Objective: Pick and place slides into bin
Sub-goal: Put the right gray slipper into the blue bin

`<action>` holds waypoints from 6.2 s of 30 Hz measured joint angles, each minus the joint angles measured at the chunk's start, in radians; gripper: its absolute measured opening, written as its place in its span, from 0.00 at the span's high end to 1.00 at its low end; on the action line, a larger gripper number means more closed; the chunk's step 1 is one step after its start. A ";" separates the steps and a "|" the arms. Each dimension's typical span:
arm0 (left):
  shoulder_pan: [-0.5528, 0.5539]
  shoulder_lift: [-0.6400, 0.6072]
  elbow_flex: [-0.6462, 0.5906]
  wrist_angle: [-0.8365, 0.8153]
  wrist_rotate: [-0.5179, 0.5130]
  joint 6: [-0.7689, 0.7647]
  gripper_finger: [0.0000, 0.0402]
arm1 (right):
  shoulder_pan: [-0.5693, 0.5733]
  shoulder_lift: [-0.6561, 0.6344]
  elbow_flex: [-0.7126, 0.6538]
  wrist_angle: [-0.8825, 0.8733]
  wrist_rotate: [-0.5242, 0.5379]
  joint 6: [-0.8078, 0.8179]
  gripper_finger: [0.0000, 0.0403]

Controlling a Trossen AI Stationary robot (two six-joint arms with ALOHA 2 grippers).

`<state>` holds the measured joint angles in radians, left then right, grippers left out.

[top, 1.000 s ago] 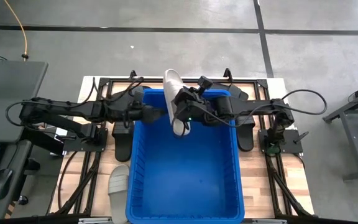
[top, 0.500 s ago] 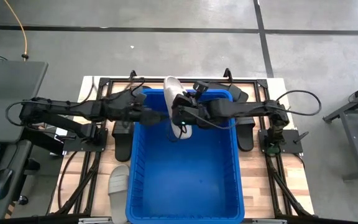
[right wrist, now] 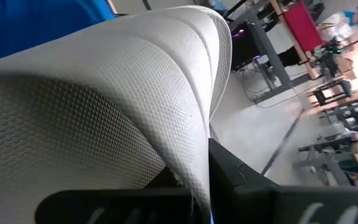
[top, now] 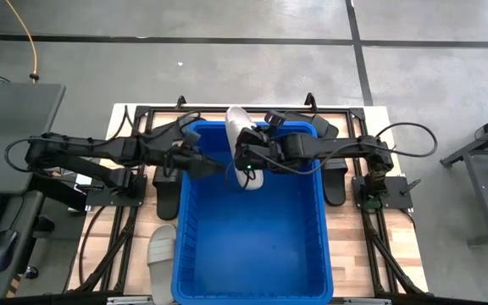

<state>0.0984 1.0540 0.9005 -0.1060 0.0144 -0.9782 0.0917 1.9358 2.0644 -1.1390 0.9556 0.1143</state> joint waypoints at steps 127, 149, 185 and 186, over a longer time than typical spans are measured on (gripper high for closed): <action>-0.053 0.011 -0.002 0.111 0.639 0.525 0.92 | -0.258 -0.862 -1.019 1.098 -1.448 0.831 0.33; -0.053 0.081 -0.002 0.148 0.778 0.366 0.92 | -0.132 -0.567 -0.768 1.014 -1.460 0.741 0.32; -0.053 0.149 -0.001 0.263 0.793 0.338 0.93 | -0.025 -0.443 -0.770 1.144 -1.412 0.869 0.93; -0.053 0.149 -0.001 0.266 0.793 0.338 0.93 | -0.020 -0.443 -0.770 1.146 -1.405 0.868 0.95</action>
<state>0.0456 1.2026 0.8997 0.1603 0.8074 -0.6407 0.0714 1.4930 1.2945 0.0067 -0.4495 0.9822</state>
